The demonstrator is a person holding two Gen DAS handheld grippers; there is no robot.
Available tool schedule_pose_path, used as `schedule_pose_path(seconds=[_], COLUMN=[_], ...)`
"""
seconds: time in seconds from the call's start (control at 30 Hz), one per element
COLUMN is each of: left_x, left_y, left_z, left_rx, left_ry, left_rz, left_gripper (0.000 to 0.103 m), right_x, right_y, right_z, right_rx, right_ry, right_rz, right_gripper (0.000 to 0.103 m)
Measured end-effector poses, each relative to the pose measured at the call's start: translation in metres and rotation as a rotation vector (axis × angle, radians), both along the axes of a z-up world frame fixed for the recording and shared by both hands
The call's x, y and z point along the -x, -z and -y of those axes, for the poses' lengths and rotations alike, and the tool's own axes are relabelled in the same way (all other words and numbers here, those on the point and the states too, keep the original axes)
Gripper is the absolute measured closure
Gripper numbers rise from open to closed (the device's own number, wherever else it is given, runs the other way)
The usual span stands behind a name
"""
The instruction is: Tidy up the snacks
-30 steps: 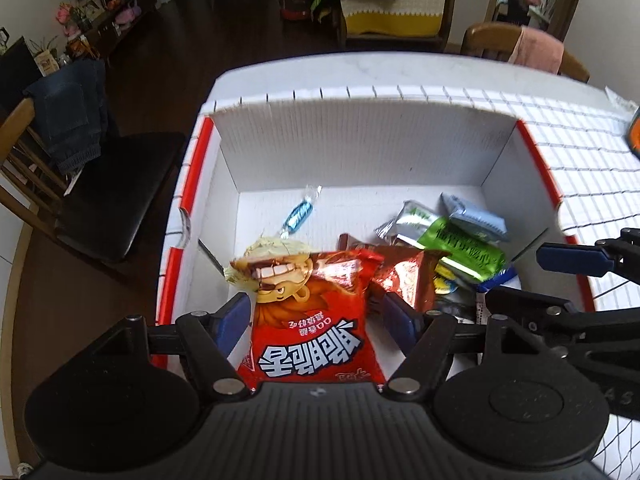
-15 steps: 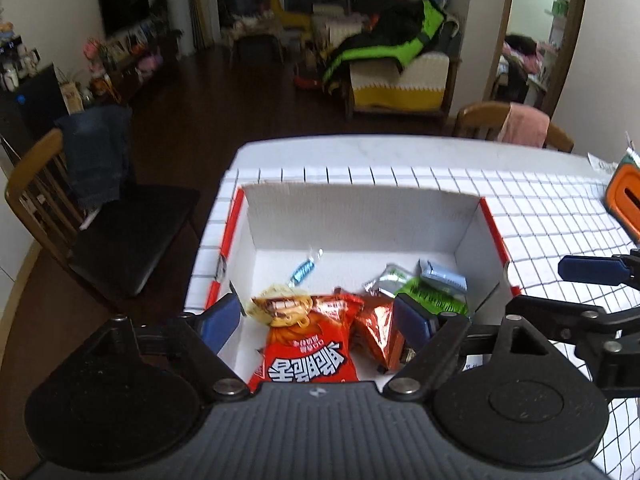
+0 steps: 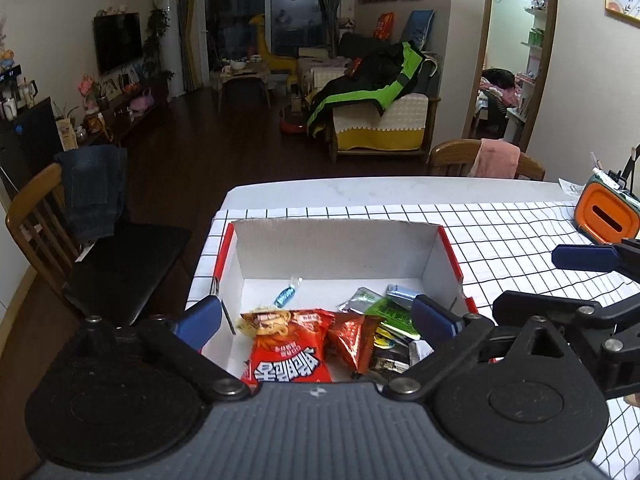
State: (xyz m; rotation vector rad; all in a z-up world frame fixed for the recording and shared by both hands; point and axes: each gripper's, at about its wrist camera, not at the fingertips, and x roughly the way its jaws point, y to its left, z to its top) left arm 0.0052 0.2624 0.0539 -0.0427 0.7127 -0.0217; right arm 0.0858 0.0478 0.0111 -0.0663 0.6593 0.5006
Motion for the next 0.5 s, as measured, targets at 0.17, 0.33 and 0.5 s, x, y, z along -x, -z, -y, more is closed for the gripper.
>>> schedule_pose_path(seconds=[0.17,0.33,0.5], left_x=[0.004,0.011,0.016], left_y=[-0.002,-0.003,-0.003], left_z=[0.002,-0.001,0.002], left_rx=[-0.017,0.031,0.018], left_ry=[-0.004,0.008,0.008], left_rz=[-0.005,-0.025,-0.023], left_gripper=[0.000,0.000,0.000], right_x=[0.005,0.008,0.009], right_y=[-0.005,-0.006,-0.005], right_z=[0.001,0.003,0.008], right_rx=[0.011,0.002,-0.017], right_ry=[-0.017,-0.018,-0.015], right_rz=[0.024,0.013,-0.011], right_gripper=[0.000,0.000,0.000])
